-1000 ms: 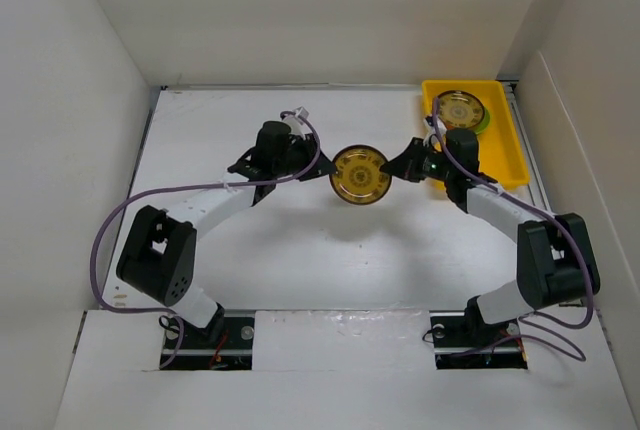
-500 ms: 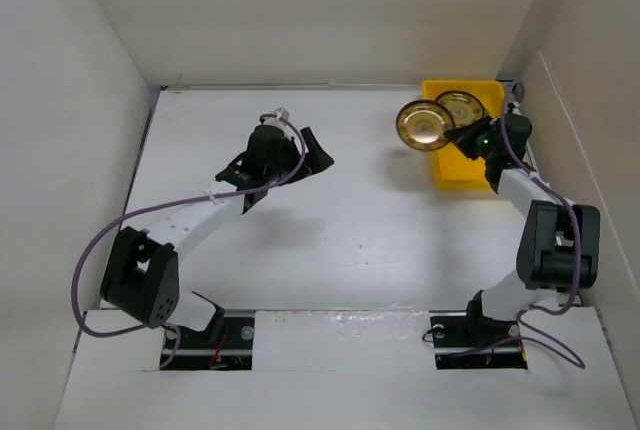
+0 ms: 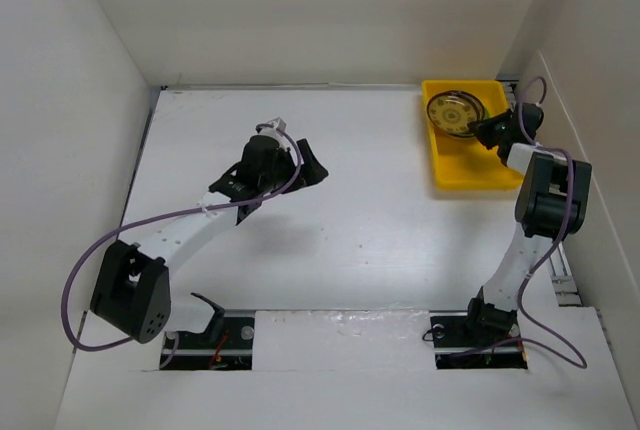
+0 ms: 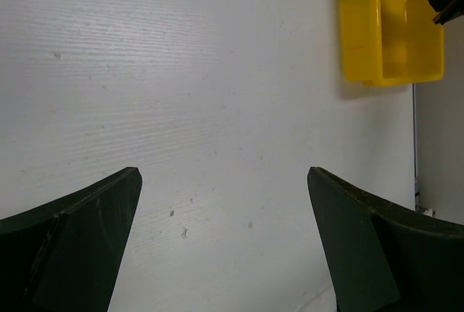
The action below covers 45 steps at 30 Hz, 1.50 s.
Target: Place the plates into the plastic bin on the countertop
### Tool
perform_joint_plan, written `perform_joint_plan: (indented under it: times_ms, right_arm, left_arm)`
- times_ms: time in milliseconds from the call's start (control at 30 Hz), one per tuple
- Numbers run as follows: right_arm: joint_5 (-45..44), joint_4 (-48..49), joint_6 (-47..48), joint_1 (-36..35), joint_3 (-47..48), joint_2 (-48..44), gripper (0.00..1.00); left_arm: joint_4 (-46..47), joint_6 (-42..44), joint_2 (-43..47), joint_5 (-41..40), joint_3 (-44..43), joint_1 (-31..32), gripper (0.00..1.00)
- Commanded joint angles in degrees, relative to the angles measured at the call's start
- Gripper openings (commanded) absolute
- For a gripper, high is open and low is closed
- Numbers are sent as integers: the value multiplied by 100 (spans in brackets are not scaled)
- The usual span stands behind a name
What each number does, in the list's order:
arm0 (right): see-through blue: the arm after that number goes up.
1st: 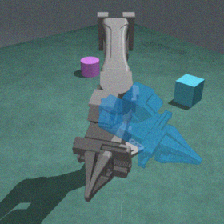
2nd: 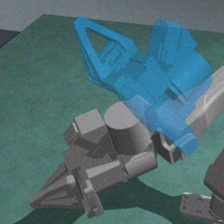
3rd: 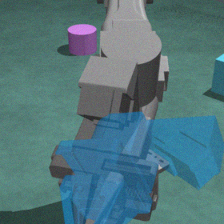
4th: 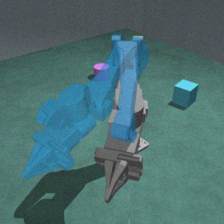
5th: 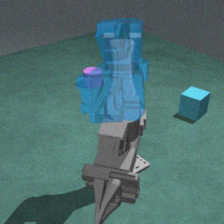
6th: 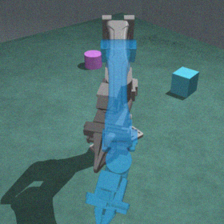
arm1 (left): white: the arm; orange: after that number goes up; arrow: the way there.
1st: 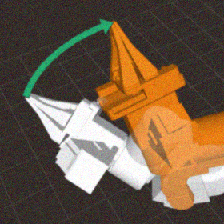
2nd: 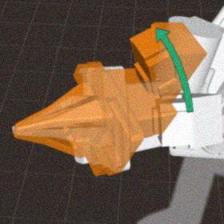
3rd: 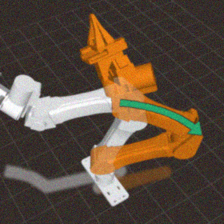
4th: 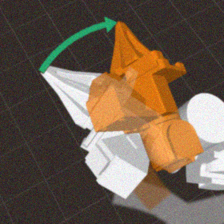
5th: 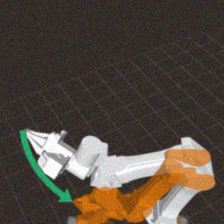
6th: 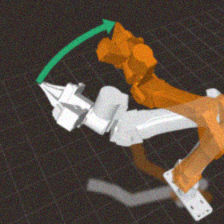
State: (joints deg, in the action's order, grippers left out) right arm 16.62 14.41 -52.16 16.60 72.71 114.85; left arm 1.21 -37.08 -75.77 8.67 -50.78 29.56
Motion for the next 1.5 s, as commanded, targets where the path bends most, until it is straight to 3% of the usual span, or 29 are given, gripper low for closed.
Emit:
perform_joint_plan:
  times_ms: [0, 200, 300, 333, 367, 433, 500, 700, 767, 1000, 1233, 1467]
  right_arm:
    - [-115, 299, -321, 185, 401, -15, 0]
    - [-238, 352, -374, 238, 525, 249, 0]
    - [-352, 352, -374, 238, 577, 301, 8]
    - [-353, 352, -374, 238, 578, 301, 13]
    - [-353, 352, -374, 238, 630, 301, 28]
    - [-274, 352, -303, 238, 692, 301, 35]
    - [-221, 352, -251, 238, 692, 301, 54]
    - [-221, 299, -198, 238, 255, -233, 79]
    - [-377, 299, -145, 186, -18, -655, 100]
    - [-379, -122, 249, 11, -1187, -1911, 100]
    - [-1536, -2159, 1813, -1017, -1865, -4310, 100]
    - [-3294, -4594, 2711, -3372, -1208, -6675, 100]
  left_arm:
    - [300, 157, -61, 240, 42, 23, 100]
    - [414, 157, -123, 241, 95, 23, 100]
    - [415, 157, -175, 294, 148, 23, 100]
    - [415, 157, -175, 346, 148, 23, 100]
    - [415, 157, -175, 346, 148, 23, 100]
    - [468, 157, -175, 346, 148, 23, 100]
    - [468, 157, -175, 346, 148, 23, 100]
    - [266, 157, 9, 285, 95, 85, 100]
    - [125, 157, 9, 40, -36, 278, 100]
    - [-393, 105, 246, -417, -195, 278, 100]
    - [-1746, -10, 1036, -1885, -739, 278, 100]
    - [-3038, 236, 2065, -3228, -1363, 278, 100]
